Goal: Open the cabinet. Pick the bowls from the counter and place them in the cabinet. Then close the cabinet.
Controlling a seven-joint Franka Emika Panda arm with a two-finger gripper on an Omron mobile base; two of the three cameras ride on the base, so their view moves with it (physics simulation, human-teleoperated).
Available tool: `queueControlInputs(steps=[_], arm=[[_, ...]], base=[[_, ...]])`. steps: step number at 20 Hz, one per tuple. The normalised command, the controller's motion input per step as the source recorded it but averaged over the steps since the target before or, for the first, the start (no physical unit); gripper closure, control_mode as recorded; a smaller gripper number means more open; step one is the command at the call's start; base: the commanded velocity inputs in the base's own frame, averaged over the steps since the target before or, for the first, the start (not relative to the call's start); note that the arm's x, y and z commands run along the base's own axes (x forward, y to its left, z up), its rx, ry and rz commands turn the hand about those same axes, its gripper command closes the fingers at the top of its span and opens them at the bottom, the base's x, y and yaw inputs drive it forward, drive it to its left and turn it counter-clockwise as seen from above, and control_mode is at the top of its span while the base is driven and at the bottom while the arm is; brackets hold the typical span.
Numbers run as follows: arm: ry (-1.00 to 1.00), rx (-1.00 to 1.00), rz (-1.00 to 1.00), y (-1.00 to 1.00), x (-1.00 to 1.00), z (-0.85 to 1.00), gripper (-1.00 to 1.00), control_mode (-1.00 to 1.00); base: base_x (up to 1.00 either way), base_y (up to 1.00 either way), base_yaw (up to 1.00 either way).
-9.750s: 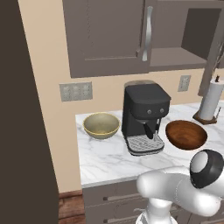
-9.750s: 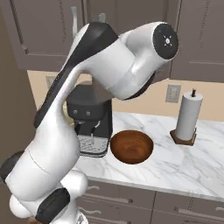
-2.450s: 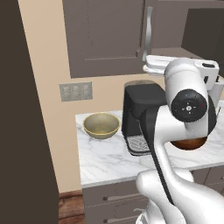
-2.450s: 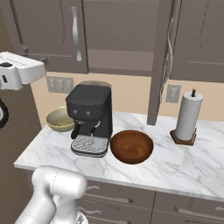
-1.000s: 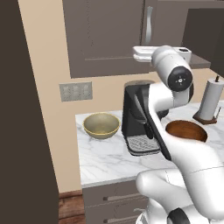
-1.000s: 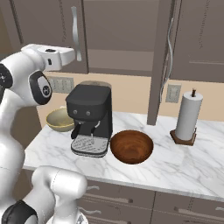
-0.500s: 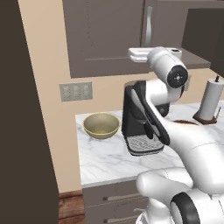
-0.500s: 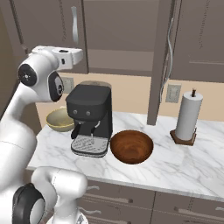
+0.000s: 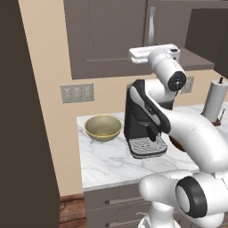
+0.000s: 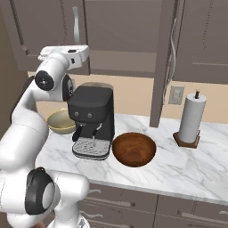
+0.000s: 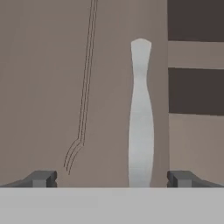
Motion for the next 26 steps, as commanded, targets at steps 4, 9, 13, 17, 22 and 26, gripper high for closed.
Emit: queueControlInputs(steps=[4, 9, 13, 17, 22, 26], arm=[[-0.21, -0.1, 0.0, 0.0, 0.21, 0.0, -1.0, -1.0], [-0.06, -0.02, 0.0, 0.0, 0.29, 0.04, -1.0, -1.0], [0.11, 0.01, 0.0, -0.15, 0.06, 0.62, -1.0, -1.0], [0.15, 0.03, 0.02, -0.09, 0.07, 0.52, -1.0, -1.0], [0.21, 0.07, 0.02, -0.01, 0.21, 0.15, 1.0, -1.0], [0.25, 0.08, 0.0, 0.0, 0.43, 0.0, 1.0, -1.0]], base=[[0.0, 0.0, 0.0], [0.0, 0.0, 0.0], [0.0, 0.0, 0.0], [0.0, 0.0, 0.0], [0.0, 0.0, 0.0], [0.0, 0.0, 0.0]])
